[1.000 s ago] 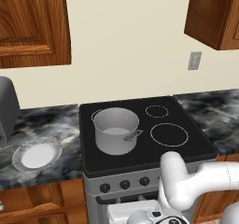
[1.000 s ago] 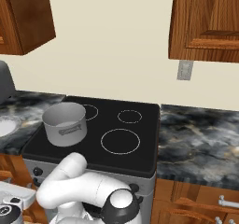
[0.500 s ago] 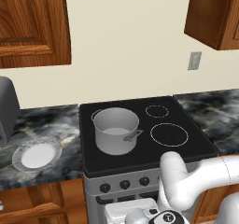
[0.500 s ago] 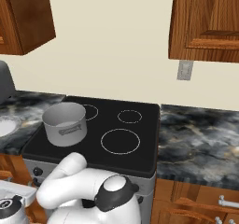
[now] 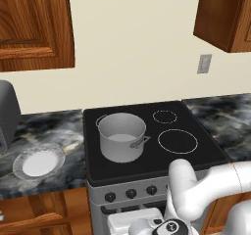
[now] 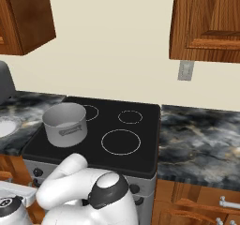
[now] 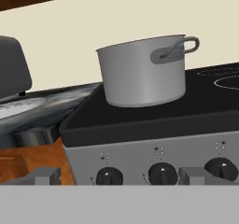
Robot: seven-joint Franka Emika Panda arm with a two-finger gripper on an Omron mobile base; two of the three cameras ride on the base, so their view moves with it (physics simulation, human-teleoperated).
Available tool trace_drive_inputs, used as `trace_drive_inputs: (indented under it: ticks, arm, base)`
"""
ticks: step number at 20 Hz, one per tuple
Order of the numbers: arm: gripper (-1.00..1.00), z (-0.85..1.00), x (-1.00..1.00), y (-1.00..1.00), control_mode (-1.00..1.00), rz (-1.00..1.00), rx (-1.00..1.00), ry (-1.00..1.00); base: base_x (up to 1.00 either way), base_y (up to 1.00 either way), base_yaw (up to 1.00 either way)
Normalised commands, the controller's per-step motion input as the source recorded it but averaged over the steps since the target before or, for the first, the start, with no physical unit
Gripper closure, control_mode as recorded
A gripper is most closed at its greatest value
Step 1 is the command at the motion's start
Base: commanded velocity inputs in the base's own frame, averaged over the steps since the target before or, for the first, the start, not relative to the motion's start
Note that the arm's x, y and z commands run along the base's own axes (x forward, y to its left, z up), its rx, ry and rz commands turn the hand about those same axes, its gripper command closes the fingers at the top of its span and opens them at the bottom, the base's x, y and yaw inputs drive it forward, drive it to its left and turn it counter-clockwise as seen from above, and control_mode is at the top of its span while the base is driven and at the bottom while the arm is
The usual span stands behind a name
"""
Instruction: Retrieve the frozen meat and place it in the pot on a burner. Then turn the burner on.
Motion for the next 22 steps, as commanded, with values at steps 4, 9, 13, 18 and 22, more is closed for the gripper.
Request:
trace_drive_inputs:
  ticks: [4, 9, 13, 18, 22]
  arm:
    - [-1.00, -0.22, 0.09, 0.01, -1.00, 0.00, 0.00, 0.00]
    - [-1.00, -0.12, 0.04, 0.00, -1.00, 0.00, 0.00, 0.00]
    - [-1.00, -0.01, 0.01, 0.00, -1.00, 0.00, 0.00, 0.00]
    - [-1.00, -0.04, 0.01, 0.04, -1.00, 0.00, 0.00, 0.00]
    - [-1.00, -0.01, 0.04, 0.11, -1.00, 0.00, 0.00, 0.00]
  base:
    - [0.00, 0.00, 0.00]
    - [0.00, 0.00, 0.00]
    - [0.00, 0.00, 0.00]
    - [0.00, 0.00, 0.00]
    - [0.00, 0.00, 0.00]
